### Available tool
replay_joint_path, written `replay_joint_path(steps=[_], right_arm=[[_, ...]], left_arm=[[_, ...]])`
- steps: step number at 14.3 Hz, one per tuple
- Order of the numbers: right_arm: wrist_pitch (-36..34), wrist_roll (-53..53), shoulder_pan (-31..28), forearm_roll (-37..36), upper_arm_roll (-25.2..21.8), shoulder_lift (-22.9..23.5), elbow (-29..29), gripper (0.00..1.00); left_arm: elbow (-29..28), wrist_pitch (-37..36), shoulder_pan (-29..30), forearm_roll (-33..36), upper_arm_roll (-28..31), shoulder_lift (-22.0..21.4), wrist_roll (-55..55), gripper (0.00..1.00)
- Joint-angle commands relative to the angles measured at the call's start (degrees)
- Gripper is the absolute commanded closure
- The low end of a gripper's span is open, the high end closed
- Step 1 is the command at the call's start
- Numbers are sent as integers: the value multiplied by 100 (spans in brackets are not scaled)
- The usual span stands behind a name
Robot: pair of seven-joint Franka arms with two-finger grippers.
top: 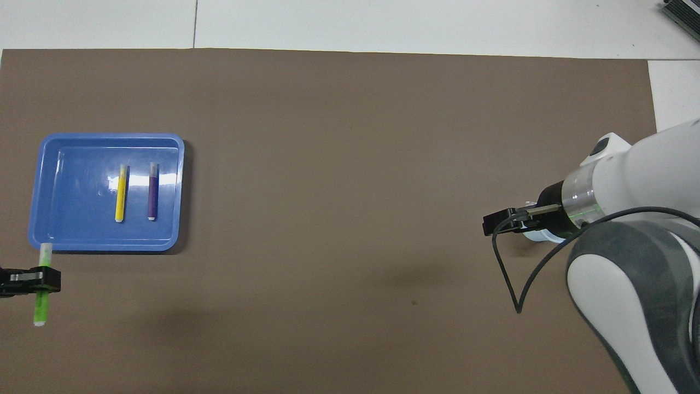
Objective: Right arm passes pens to left for tray arrangement
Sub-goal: 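Carry the green pen to the tray while the right gripper returns, then lower the green pen into the blue tray and open the left gripper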
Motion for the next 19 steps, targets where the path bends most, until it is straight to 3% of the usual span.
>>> replay_joint_path(steps=[1,3,5,7,10,19], right_arm=[[291,-141,-53,-653,11,51,2,0],[-101,-185,218,-1402,-25,401,755,0],[-542,-185,761,-1475,-583,675,1381,0],[-466,-185,1509,-1422,-1454,562,1104,0],[-254,-185,1617,-1413,-1571,272,540,0],[-17,-150,1749,-1413,-1642,105,214,0]], left_arm=[[41,294,32,381,-69,53,629,100],[41,531,128,452,-60,219,789,100],[50,873,155,461,-60,517,807,100],[119,1225,234,496,-60,877,824,100],[339,1638,234,505,-69,1475,825,100],[611,2755,243,636,-61,2600,816,100]])
